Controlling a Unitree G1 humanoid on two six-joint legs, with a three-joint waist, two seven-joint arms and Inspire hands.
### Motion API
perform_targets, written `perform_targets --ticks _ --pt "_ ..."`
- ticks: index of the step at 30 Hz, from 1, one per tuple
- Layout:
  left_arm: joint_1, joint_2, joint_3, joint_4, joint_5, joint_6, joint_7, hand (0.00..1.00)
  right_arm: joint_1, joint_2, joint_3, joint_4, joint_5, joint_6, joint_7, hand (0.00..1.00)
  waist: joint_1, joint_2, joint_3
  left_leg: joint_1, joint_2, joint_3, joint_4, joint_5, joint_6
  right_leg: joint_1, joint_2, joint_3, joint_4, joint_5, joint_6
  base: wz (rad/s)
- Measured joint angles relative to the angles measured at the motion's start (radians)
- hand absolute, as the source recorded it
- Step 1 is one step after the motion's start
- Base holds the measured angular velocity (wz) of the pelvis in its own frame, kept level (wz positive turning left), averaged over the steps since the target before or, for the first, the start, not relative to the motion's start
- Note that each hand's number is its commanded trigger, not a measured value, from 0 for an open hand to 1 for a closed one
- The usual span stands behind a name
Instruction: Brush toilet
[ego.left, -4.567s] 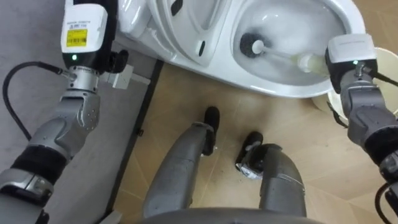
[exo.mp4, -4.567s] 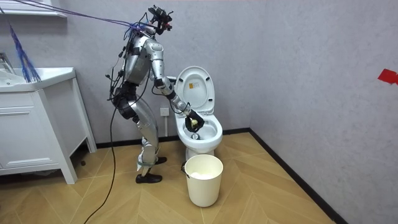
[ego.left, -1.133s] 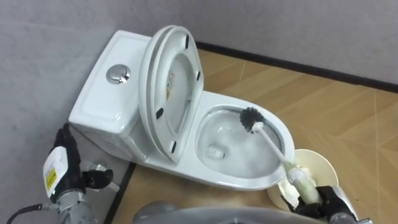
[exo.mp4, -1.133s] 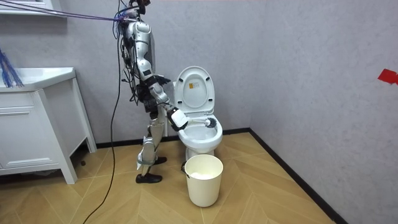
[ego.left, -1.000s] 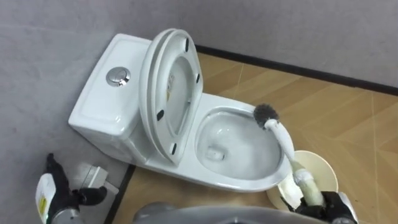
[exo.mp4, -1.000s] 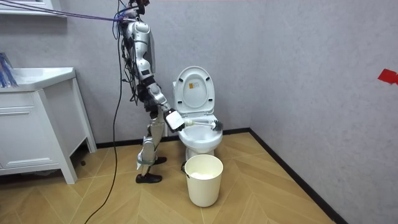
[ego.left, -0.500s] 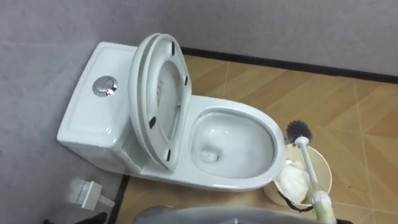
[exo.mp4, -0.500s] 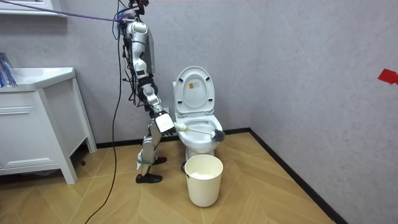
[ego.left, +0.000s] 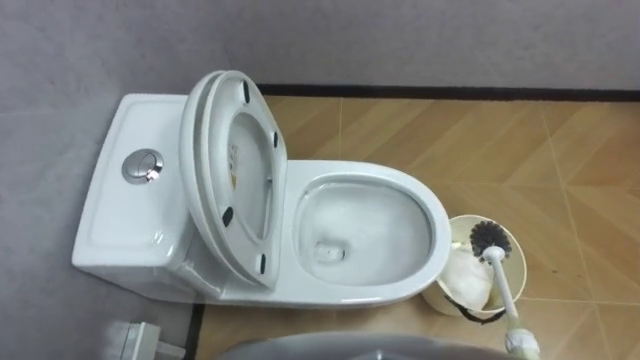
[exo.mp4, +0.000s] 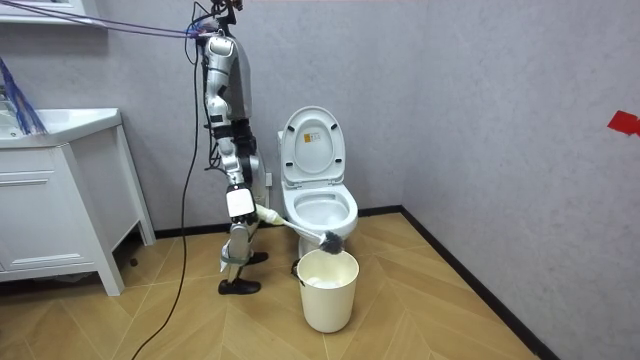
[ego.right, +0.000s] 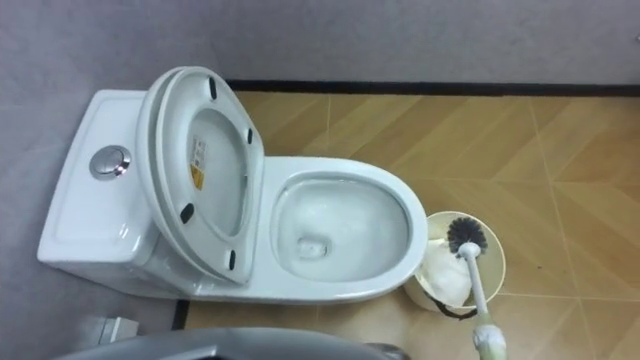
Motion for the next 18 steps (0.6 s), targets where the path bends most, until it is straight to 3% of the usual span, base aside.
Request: perform_targets --ticks 4,7,9,18 --pt "-0.017 0.000 -0.015 -0.001 0.114 0.023 0.004 0.00 -0.002 0.009 0.000 0.000 0.001 0.007 0.000 0.00 -0.008 -0.001 -0.0011 0.002 0.000 0.002 -0.002 0.000 0.000 0.001 0.001 0.003 0.002 0.000 0.000 -0.01" --pt "-0.033 0.000 -0.036 -0.003 0.156 0.045 0.019 0.00 -0.013 0.013 0.000 0.002 0.000 0.008 0.000 0.00 -0.037 -0.002 -0.0025 0.005 0.000 0.004 -0.001 0.001 0.000 0.001 0.001 0.012 0.004 0.000 0.000 -0.01" --pt "-0.045 0.000 -0.056 -0.003 0.173 0.046 0.025 0.00 -0.018 0.015 0.006 0.003 0.000 0.031 0.000 0.00 -0.051 -0.003 -0.0039 0.006 0.001 0.006 -0.001 0.001 0.000 0.001 0.002 0.017 0.007 0.000 0.000 -0.02" --pt "-0.093 0.000 -0.075 -0.005 0.309 0.044 0.024 0.00 -0.031 0.020 0.007 0.003 0.008 0.032 0.001 0.00 -0.055 -0.005 -0.0022 0.024 0.006 0.030 -0.010 0.000 0.000 0.000 0.007 0.051 0.021 0.000 -0.001 -0.09"
